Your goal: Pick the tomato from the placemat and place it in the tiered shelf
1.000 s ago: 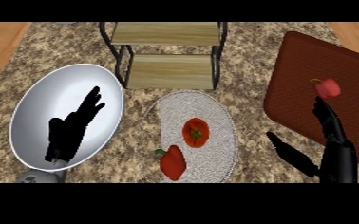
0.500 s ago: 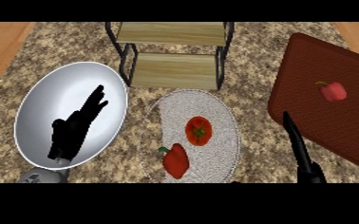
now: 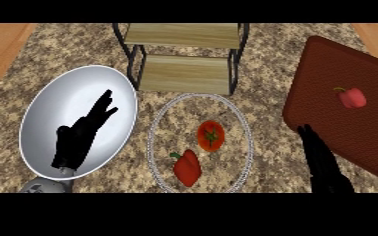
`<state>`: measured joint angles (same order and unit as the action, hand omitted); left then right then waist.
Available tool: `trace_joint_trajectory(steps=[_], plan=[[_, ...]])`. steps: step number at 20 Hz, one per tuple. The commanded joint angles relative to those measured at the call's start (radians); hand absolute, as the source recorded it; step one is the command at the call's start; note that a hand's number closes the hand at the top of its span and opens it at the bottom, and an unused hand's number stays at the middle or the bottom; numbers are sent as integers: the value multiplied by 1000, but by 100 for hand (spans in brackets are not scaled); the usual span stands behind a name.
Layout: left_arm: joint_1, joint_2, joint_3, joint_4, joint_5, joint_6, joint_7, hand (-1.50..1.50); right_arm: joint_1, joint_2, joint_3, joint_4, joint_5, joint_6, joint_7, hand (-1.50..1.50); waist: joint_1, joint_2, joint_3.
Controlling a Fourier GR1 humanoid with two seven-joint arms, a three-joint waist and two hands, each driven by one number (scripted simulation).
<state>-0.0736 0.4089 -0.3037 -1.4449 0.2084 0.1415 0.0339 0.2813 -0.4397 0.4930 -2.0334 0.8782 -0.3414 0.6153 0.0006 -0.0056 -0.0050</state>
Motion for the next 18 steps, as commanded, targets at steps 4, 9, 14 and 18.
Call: trace_joint_trajectory(steps=[4,9,14,18], plan=[[22,2,-15,55,-17,-14,11,0,-160,141,119,-29,325,292,405,-150,25,11,-6],[7,-20,-32,30,-25,-17,43,0,-367,428,242,134,415,498,602,-150,33,10,1],[13,-17,-13,39,-40,-5,37,0,-417,436,304,227,369,503,772,-150,23,7,3],[33,-21,-9,41,-34,-25,13,0,-486,438,305,297,322,475,836,-150,28,8,3]])
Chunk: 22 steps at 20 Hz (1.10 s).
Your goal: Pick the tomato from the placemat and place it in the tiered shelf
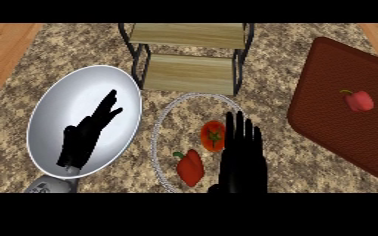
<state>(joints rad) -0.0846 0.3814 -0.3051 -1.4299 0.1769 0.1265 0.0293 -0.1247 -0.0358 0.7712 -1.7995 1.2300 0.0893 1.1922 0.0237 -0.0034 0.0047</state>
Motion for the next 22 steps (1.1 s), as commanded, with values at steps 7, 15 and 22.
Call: trace_joint_trajectory(steps=[7,15,22], plan=[[36,0,10,56,-24,0,9,0,-139,35,-21,130,5,67,274,-150,-13,4,-6],[32,32,56,62,3,-51,8,0,-149,35,-4,230,-15,19,282,-150,-8,7,-6],[26,-23,26,60,-32,-24,23,0,-162,35,14,229,-32,33,295,-150,-13,4,-6]])
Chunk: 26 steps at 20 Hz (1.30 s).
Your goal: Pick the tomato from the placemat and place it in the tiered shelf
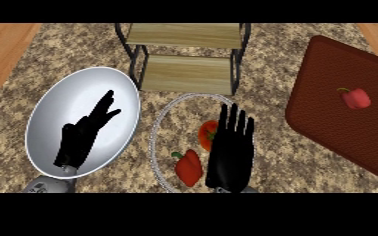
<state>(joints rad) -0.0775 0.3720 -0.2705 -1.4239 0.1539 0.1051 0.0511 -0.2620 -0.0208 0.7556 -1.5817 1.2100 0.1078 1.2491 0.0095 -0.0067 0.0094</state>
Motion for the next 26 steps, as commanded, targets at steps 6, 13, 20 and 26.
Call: trace_joint_trajectory(steps=[6,13,20,26], plan=[[36,-40,-12,55,-31,8,-19,0,-46,20,-48,120,-29,-18,167,-150,0,10,-10],[89,-16,15,60,-20,-41,-60,0,-54,20,-73,145,-64,-33,142,150,2,8,-10],[51,-4,59,59,-21,-64,-24,0,-125,20,16,276,-88,-148,94,150,10,9,-9],[62,-56,16,18,-78,-18,5,0,-129,20,25,233,12,-135,120,150,1,5,-9]])
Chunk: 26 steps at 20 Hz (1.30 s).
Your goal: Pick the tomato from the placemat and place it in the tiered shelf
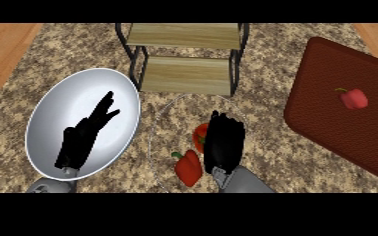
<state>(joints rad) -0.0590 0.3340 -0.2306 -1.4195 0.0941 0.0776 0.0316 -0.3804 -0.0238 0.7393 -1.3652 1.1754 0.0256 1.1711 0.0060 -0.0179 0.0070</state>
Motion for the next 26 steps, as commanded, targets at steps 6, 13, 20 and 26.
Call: trace_joint_trajectory(steps=[6,13,20,26], plan=[[67,-12,4,34,-5,-21,-7,0,68,23,-9,-177,-57,86,147,150,-6,15,-7],[35,-23,20,28,-18,-7,46,0,182,23,29,-479,-37,168,218,150,-21,11,-8],[40,-15,44,37,-10,-26,40,0,76,23,-80,-678,148,334,176,150,-25,11,-9],[28,-37,34,49,-29,-22,25,0,-127,23,-148,-811,142,310,228,150,-10,13,-10]])
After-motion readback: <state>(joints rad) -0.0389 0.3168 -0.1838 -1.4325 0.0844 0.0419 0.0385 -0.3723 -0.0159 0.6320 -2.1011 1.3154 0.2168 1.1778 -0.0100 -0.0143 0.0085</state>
